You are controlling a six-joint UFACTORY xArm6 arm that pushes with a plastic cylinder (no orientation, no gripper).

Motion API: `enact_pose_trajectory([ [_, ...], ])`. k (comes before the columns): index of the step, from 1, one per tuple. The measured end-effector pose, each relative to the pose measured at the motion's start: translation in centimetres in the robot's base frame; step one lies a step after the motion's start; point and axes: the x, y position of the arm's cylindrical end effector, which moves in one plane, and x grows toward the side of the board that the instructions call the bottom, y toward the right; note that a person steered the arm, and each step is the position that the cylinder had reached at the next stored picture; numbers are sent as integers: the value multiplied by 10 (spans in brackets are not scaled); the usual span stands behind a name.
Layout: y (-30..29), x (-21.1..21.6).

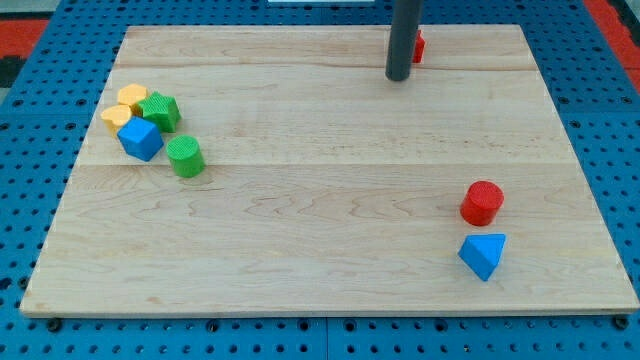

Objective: Put the red star vertically above the red circle

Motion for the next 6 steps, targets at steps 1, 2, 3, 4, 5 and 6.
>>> enact_pose_trajectory([
  [1, -48, -14],
  [2, -111, -77],
  [3, -73, -125],
  [4, 9, -103],
  [5, 40, -56],
  [6, 26, -27],
])
